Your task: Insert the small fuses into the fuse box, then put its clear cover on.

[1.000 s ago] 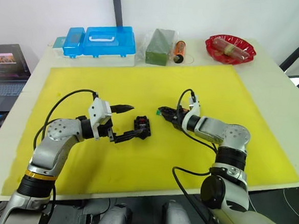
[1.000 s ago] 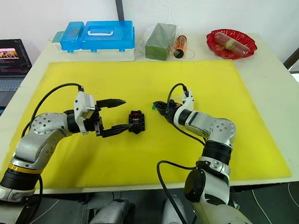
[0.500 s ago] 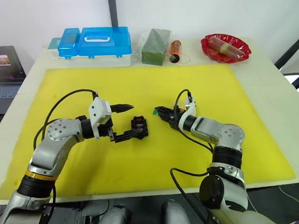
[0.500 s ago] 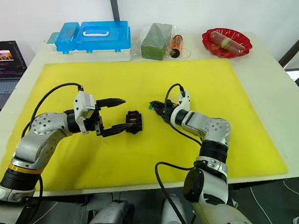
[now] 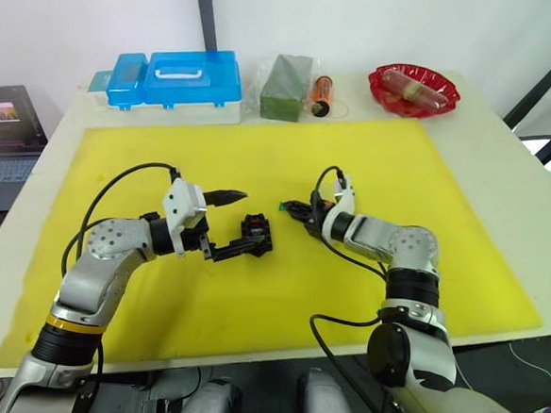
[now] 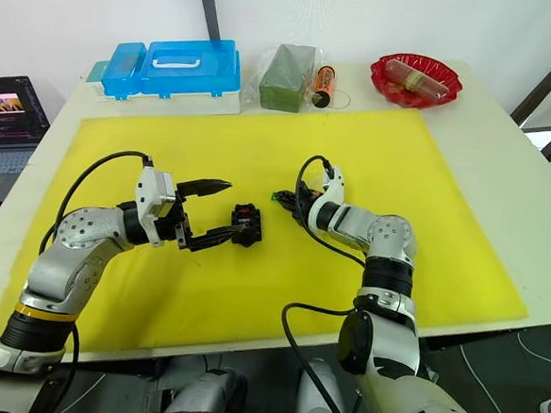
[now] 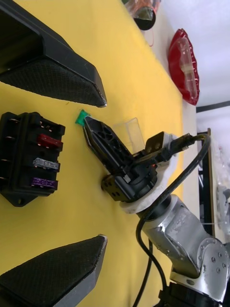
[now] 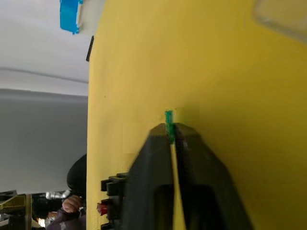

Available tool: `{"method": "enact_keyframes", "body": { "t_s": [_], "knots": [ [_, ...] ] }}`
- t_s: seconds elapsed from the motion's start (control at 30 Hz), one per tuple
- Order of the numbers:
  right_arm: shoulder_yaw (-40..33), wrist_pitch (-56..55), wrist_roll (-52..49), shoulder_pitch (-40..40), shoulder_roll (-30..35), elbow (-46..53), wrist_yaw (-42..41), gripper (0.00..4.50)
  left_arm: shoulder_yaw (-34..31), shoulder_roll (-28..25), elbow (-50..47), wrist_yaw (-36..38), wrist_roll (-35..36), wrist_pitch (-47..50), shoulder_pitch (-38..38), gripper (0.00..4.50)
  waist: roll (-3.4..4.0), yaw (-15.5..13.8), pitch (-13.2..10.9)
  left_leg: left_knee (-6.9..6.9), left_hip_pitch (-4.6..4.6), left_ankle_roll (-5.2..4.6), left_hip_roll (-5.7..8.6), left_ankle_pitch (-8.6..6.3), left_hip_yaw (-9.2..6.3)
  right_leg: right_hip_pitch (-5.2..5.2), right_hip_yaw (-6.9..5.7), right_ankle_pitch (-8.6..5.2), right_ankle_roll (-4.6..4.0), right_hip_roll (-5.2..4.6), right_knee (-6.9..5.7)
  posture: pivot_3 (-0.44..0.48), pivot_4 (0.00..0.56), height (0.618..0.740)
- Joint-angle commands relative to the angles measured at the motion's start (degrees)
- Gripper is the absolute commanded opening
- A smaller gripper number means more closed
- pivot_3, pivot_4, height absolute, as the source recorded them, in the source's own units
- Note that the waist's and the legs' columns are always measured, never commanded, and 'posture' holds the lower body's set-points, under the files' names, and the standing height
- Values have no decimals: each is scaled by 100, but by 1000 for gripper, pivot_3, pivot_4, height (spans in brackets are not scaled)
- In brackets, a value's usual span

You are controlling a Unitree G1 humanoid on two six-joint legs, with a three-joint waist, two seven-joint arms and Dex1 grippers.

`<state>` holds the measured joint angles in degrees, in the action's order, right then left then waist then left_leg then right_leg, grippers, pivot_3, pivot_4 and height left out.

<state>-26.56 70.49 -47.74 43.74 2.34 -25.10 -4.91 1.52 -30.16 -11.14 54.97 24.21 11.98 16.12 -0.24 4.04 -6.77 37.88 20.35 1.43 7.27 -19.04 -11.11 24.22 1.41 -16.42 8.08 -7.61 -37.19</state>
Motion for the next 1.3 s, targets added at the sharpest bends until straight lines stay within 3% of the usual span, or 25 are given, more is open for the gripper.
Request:
{"method": "enact_keyframes", "body": {
  "t_s": [0.03, 0.37, 0.6, 0.83, 0.93, 1.07, 1.3],
  "knots": [
    [138, -49, 226, -203, -42, -224, 56, 22, -14, -13, -178, -23, 9, -35, -4, 4500, -2, -7, 5, 0, 0, 0, 0, 0, 0, 0, 0, 0, 0, 0, 0, 0, 150, 740],
    [57, -43, 112, -398, -107, 292, 206, 22, -84, -56, -259, -67, 56, 23, -94, 4500, -5, -18, 26, 1, 0, 0, 1, 0, -1, -3, 0, 0, 0, -2, 0, 0, 150, 740],
    [-579, 1011, -910, -886, -309, 2123, 877, 22, -184, -283, -338, 163, 198, 83, -213, 4500, 11, -104, 16, -1, 12, -1, 9, -1, -4, 8, 0, 0, -1, -5, 2, 0, 150, 740],
    [-1287, 1821, -2763, -2336, -956, 4345, 2553, 22, -334, -760, -814, 805, 734, 286, -592, 4500, 21, -169, 10, -20, 13, -2, 11, -2, -7, 13, 1, 0, -1, -6, 5, 0, 150, 740],
    [-672, 1066, -4272, -3247, -808, 4861, 3746, 22, -348, -893, -964, 957, 897, 372, -681, 4500, 33, -185, 3, -26, 9, -2, 13, -2, -7, 12, 2, 0, 0, -6, 8, 0, 150, 740],
    [479, -476, -6048, -4199, -26, 5370, 5134, 22, -305, -974, -1124, 1101, 965, 401, -827, 4500, 47, -179, -6, -31, 2, -3, 14, -2, 1, 8, 3, 0, 0, -6, 12, 0, 150, 740],
    [1450, -2099, -6526, -4615, 911, 5607, 5614, 22, -194, -906, -1257, 1030, 937, 419, -896, 4500, 48, -163, -10, -47, -7, -2, 7, -2, 14, 10, 3, 0, 1, 0, 17, 0, 150, 740]
  ]
}}
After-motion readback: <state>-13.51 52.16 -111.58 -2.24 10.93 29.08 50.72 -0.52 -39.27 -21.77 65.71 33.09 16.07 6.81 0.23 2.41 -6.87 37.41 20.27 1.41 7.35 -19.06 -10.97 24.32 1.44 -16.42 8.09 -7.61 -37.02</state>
